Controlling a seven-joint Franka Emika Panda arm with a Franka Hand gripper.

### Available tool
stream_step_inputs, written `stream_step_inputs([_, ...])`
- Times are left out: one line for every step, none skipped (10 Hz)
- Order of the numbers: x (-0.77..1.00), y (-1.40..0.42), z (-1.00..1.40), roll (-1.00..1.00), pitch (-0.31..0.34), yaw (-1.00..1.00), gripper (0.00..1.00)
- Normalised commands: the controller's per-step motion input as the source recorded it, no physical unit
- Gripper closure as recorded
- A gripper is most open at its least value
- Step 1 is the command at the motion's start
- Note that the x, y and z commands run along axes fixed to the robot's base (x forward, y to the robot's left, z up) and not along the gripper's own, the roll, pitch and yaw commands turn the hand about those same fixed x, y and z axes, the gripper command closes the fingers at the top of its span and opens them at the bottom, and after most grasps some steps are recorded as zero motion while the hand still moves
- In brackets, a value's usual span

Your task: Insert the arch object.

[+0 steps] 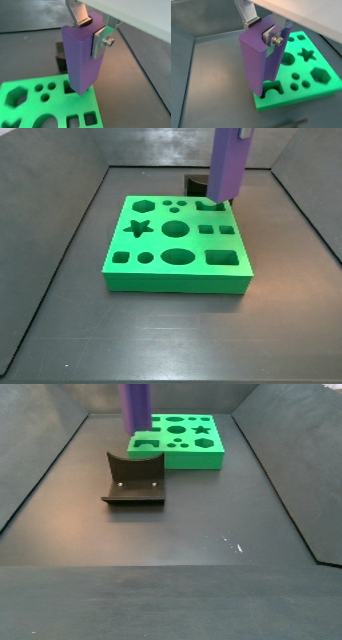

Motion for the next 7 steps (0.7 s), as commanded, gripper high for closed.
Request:
stream_step_inputs([0.22,0.11,-0.1,0.0,0.0,-0.94,1.0])
stream_step_inputs([0.08,0.02,-0.13,0.0,0.0,-1.0,1.0])
stream_step_inputs([0.02,0.0,-0.16,0.05,0.0,-1.0,1.0])
stream_step_inputs([-0.01,0.02,-0.22,0.1,0.0,-0.81,1.0])
stream_step_inputs([-0.4,0.09,-0.21,0.12,0.0,-0.67,1.0])
stream_step_inputs([-0.26,0.09,-0.18,0.13,-0.003,-0.69,1.0])
stream_step_inputs([-0.35,0.06,-0.19,0.08,-0.019,-0.6,1.0])
